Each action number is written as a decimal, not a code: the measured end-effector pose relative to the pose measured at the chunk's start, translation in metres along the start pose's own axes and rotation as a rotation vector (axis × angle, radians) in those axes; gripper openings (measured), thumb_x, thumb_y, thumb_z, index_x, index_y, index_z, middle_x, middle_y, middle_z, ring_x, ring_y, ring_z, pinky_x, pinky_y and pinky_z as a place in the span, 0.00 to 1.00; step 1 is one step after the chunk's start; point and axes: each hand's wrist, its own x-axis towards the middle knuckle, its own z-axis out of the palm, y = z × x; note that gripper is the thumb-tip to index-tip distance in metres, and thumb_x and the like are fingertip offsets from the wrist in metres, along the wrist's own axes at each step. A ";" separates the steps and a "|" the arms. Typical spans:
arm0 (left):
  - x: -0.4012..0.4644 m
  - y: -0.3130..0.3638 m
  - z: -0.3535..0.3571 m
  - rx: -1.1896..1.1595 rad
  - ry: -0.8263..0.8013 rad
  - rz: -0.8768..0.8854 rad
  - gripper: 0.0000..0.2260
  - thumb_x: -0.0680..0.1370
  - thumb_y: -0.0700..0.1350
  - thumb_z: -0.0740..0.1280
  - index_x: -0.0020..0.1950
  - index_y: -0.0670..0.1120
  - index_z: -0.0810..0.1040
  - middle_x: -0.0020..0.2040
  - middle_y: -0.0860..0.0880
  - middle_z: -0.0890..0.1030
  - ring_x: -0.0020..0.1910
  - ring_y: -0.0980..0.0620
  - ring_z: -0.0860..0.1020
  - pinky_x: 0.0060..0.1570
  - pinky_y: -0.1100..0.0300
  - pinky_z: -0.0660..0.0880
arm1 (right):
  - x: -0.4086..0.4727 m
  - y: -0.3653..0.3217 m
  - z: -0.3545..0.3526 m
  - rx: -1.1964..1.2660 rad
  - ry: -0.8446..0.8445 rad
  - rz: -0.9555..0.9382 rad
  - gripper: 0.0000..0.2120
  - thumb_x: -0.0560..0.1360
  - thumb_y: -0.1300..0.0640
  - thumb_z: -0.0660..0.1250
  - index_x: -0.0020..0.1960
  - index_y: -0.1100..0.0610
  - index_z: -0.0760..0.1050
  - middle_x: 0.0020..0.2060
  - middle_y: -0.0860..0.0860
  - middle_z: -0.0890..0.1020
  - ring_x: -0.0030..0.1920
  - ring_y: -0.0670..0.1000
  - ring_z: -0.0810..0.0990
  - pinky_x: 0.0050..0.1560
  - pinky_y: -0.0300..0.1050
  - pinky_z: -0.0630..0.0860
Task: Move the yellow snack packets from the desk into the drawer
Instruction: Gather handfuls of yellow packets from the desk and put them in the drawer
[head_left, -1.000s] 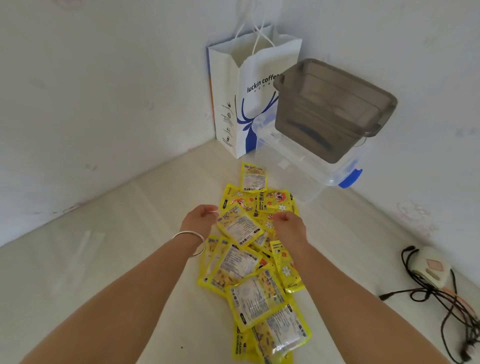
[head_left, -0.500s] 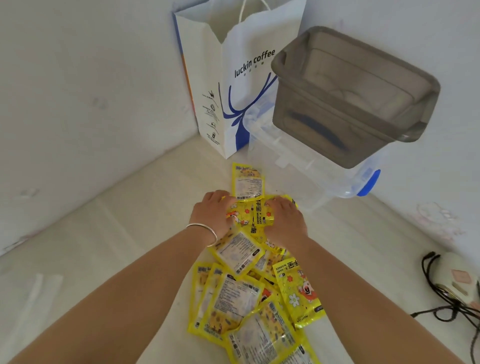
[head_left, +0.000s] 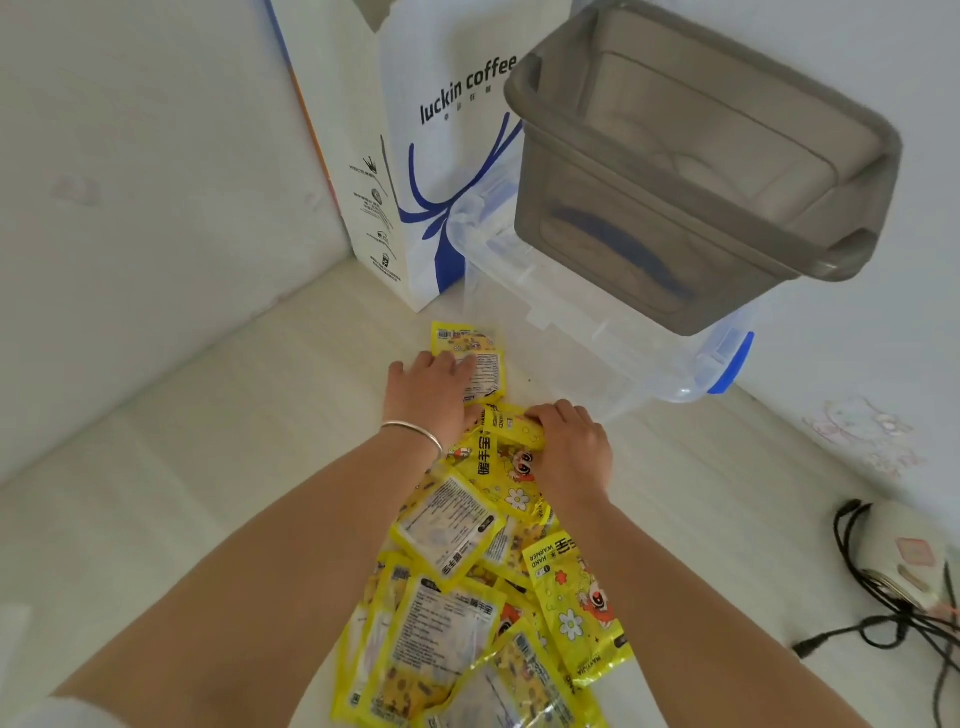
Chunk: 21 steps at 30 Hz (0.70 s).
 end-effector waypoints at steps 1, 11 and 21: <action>0.002 0.002 -0.001 0.038 0.002 0.002 0.27 0.77 0.56 0.58 0.74 0.50 0.59 0.67 0.47 0.71 0.65 0.44 0.70 0.60 0.46 0.68 | 0.000 -0.001 -0.004 0.020 -0.045 0.027 0.20 0.68 0.64 0.70 0.59 0.51 0.79 0.51 0.48 0.81 0.53 0.53 0.79 0.49 0.45 0.74; -0.005 -0.018 -0.032 -0.241 0.183 -0.135 0.15 0.80 0.53 0.57 0.63 0.51 0.74 0.59 0.48 0.75 0.56 0.44 0.77 0.47 0.53 0.72 | -0.003 0.003 -0.043 0.565 -0.154 0.353 0.12 0.77 0.49 0.64 0.57 0.54 0.75 0.46 0.54 0.82 0.40 0.54 0.78 0.38 0.44 0.72; -0.037 -0.034 -0.028 -0.705 -0.243 -0.320 0.10 0.73 0.50 0.68 0.45 0.43 0.82 0.42 0.45 0.81 0.44 0.44 0.78 0.40 0.59 0.73 | -0.022 -0.037 -0.057 0.578 -0.736 0.293 0.29 0.72 0.45 0.70 0.67 0.58 0.72 0.64 0.54 0.76 0.60 0.54 0.75 0.59 0.46 0.70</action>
